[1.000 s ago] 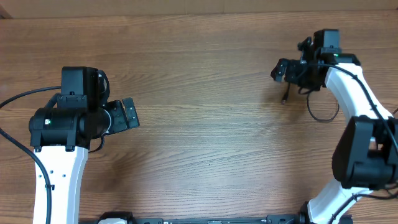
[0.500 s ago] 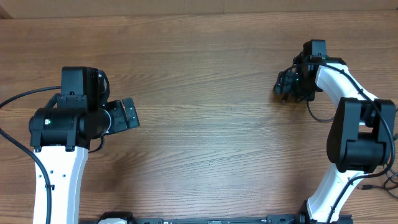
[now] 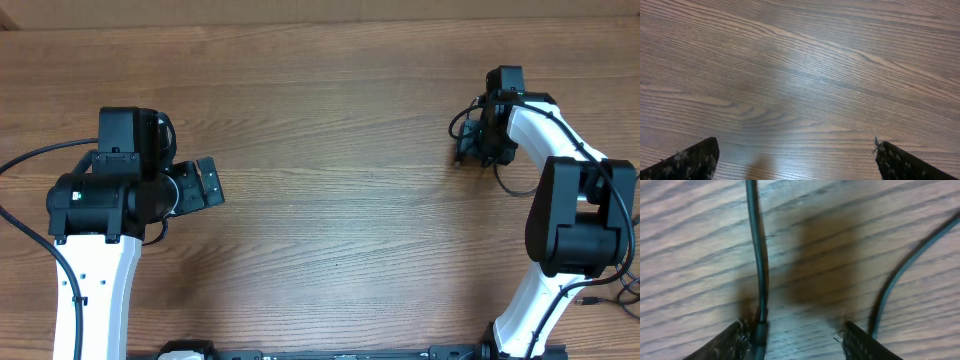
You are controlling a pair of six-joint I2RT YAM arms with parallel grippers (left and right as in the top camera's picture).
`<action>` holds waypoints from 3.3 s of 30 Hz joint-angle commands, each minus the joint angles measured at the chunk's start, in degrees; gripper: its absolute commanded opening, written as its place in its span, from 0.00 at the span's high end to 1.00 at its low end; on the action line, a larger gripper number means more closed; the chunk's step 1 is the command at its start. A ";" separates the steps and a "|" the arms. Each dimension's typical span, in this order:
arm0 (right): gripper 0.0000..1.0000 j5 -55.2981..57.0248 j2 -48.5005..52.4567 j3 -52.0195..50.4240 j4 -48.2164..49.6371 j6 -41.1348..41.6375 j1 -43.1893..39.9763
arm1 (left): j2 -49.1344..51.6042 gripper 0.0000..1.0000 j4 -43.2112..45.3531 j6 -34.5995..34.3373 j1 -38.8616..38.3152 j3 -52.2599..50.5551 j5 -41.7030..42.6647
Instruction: Untangle cables
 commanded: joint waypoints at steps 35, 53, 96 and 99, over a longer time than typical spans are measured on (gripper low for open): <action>0.41 7.54 0.48 -0.37 0.90 -0.74 -22.62 | 0.15 0.01 0.09 1.09 0.28 0.15 0.17; 0.41 -6.12 0.39 3.04 -4.04 3.06 -35.76 | 0.17 0.00 0.09 1.07 0.28 0.15 0.17; 0.00 -20.13 -23.96 22.93 -27.82 3.02 4.42 | 0.17 0.00 0.07 1.07 0.28 0.15 0.17; 0.00 -20.13 -23.96 22.93 -27.82 3.02 4.39 | 0.17 0.00 0.09 1.07 0.28 0.15 0.17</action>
